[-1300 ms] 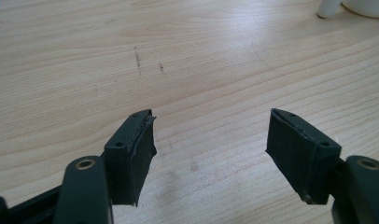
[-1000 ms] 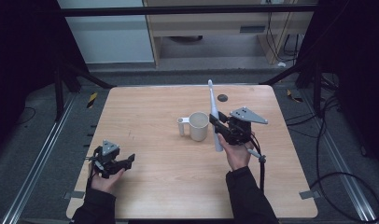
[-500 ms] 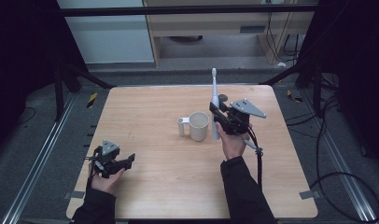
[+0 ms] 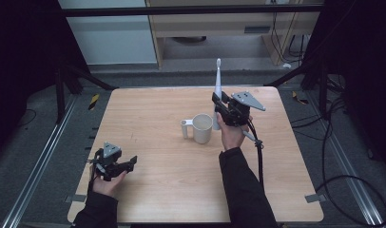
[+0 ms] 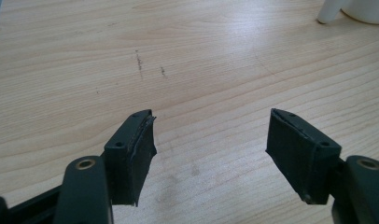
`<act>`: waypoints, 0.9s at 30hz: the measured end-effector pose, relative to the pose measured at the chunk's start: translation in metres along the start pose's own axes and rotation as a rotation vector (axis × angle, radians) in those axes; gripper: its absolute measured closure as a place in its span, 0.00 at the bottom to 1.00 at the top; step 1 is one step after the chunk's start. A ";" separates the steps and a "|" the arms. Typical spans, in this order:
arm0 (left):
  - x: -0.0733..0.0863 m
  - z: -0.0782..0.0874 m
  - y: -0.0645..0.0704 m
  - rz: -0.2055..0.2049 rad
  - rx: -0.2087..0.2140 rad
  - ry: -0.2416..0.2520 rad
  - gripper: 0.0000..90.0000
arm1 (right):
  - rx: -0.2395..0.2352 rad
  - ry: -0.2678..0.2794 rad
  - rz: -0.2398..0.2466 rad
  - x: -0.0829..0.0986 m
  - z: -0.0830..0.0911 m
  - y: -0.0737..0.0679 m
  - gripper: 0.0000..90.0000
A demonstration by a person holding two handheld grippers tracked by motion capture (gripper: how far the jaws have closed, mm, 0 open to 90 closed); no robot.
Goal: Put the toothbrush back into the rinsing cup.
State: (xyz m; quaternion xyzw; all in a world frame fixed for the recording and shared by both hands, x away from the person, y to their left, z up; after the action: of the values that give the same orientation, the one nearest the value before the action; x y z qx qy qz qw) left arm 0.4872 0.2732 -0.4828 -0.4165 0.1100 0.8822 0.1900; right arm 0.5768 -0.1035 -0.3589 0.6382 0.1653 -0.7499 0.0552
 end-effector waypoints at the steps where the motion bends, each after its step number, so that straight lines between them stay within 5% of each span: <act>1: 0.000 0.000 0.000 0.001 0.000 0.000 0.35 | 0.007 0.008 -0.006 -0.001 -0.003 0.001 0.74; 27: 0.000 0.001 -0.001 0.007 -0.001 0.010 0.35 | 0.004 0.030 -0.043 0.002 -0.042 -0.001 0.74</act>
State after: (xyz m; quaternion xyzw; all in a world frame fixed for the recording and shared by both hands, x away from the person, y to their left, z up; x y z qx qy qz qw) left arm 0.4876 0.2744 -0.4822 -0.4205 0.1119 0.8809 0.1862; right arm 0.6156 -0.0893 -0.3664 0.6457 0.1781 -0.7417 0.0352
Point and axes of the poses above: each handheld gripper's, and its own axes: z roughly backward along the jaws, x roughly out of its underside, y roughly to its right, the point moved 3 cm from there along -z, roughly forward along the jaws, and after that the axes turned 5 degrees about x, right-handed, at the moved point
